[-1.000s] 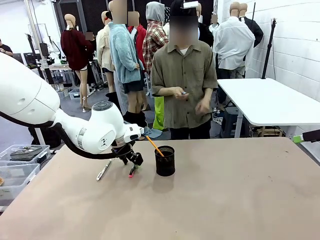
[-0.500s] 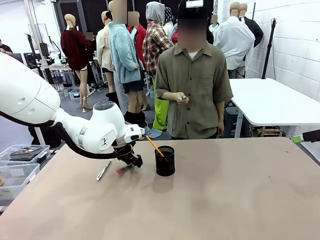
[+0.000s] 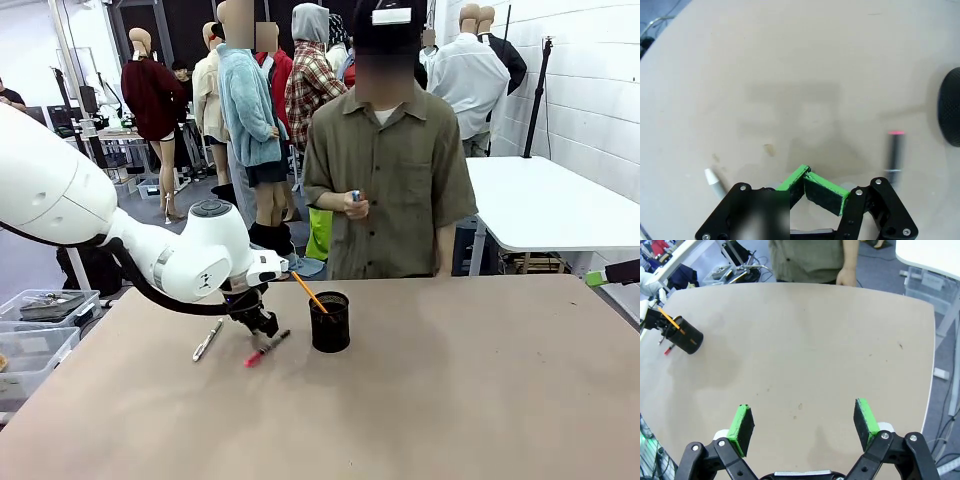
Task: Place the pens into the pen holder.
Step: Pick up a writing instrument from the table and place it into the Pen holder.
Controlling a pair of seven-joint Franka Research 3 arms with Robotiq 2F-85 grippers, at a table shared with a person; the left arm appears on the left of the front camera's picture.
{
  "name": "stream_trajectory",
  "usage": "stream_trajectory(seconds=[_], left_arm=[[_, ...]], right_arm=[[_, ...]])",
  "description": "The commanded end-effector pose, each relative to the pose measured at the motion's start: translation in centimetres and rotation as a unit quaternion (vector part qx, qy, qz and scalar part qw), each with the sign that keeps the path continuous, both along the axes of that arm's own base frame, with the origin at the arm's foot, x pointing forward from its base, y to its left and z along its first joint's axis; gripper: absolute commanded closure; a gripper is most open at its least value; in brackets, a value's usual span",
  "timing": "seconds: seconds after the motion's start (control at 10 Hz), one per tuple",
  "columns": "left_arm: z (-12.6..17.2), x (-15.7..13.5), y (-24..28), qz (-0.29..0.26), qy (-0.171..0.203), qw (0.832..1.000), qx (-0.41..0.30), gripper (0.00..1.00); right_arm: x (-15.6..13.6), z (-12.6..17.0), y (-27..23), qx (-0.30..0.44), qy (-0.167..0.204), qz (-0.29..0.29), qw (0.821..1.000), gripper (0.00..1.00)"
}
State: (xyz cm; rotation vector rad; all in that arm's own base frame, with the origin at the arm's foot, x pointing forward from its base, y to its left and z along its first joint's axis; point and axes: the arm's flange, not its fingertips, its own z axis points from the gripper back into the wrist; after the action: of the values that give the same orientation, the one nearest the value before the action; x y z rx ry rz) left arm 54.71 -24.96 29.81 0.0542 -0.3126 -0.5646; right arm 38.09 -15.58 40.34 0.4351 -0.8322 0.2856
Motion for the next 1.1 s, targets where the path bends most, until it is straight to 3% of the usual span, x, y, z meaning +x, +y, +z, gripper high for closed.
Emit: stream_trajectory(seconds=[0.0,0.2,0.4,0.6,0.7,1.0], left_arm=[[0.5,-1.1,0.0,0.007,-0.005,0.998,0.055,1.0],[1.0,-1.4,0.4,-0.004,-0.023,0.996,0.086,1.0],[2.0,-1.7,0.7,-0.005,-0.017,0.998,0.063,0.61],[3.1,-2.5,0.8,-0.005,0.01,1.0,-0.006,0.21],[3.4,-3.1,0.7,0.014,0.004,1.0,-0.026,0.02],[4.2,-5.1,-0.4,0.041,0.01,0.998,-0.049,0.0]], right_arm=[[0.0,-0.2,0.0,-0.005,0.004,0.003,1.0,0.0],[0.0,-0.2,0.0,-0.005,0.004,0.003,1.0,0.0],[0.0,-0.2,0.0,-0.005,0.004,0.003,1.0,0.0],[0.0,-0.2,0.0,-0.005,0.004,0.003,1.0,0.0],[0.0,-0.2,0.0,-0.005,0.004,0.003,1.0,0.0],[0.0,-0.2,0.0,-0.005,0.004,0.003,1.0,0.0]])
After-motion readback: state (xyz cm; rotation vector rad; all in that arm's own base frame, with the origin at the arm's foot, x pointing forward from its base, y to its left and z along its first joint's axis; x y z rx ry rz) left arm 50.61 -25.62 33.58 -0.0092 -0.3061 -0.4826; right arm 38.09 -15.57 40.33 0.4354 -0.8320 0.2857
